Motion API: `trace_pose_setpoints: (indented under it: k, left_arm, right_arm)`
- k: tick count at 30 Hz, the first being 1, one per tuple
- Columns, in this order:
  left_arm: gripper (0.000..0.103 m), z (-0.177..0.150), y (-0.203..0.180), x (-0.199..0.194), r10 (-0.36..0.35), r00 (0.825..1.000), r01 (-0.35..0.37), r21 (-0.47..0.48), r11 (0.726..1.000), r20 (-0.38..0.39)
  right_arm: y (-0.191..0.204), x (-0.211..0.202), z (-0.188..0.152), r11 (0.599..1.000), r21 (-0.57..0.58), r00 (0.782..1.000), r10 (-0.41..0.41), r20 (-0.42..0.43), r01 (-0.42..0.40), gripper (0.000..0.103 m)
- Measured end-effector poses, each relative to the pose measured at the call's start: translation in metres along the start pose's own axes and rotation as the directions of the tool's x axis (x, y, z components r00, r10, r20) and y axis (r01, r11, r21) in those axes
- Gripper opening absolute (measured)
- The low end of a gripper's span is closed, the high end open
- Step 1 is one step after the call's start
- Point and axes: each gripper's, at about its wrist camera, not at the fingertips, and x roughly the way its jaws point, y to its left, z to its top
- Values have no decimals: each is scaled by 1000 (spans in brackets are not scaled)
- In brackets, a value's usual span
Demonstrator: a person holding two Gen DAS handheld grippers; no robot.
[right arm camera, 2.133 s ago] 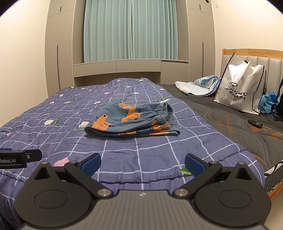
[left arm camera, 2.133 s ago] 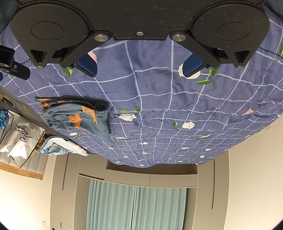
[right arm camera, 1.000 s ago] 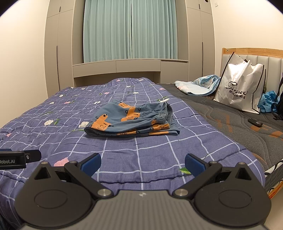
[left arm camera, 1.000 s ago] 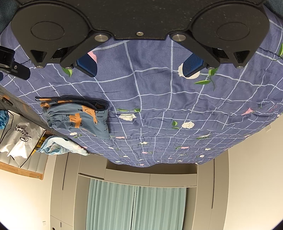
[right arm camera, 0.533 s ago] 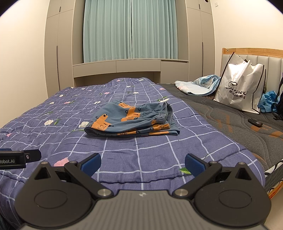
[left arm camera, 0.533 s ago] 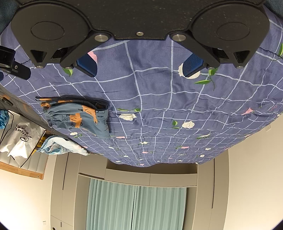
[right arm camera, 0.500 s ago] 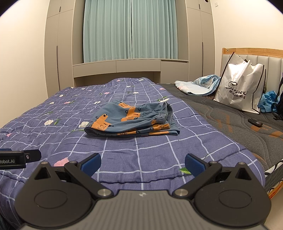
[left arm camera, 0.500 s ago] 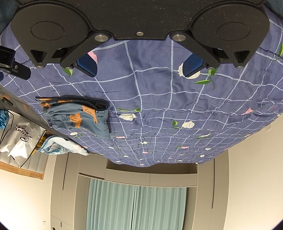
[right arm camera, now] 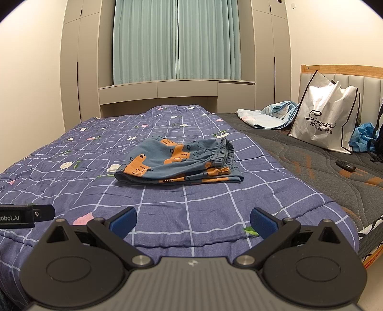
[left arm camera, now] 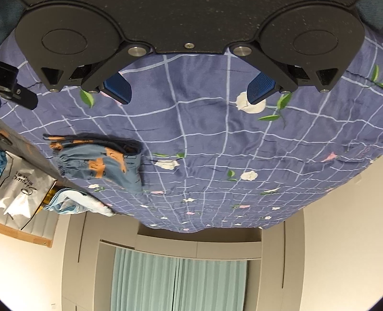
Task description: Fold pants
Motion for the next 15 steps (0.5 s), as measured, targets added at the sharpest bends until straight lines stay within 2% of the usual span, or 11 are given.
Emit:
trace_pose_setpoints:
  k: [15]
  left_arm:
    - [102,0,1,0,-6,1000,6,0,1000,-3]
  right_arm:
    - [0,0,0,1000,0,1000,0,0,0,103]
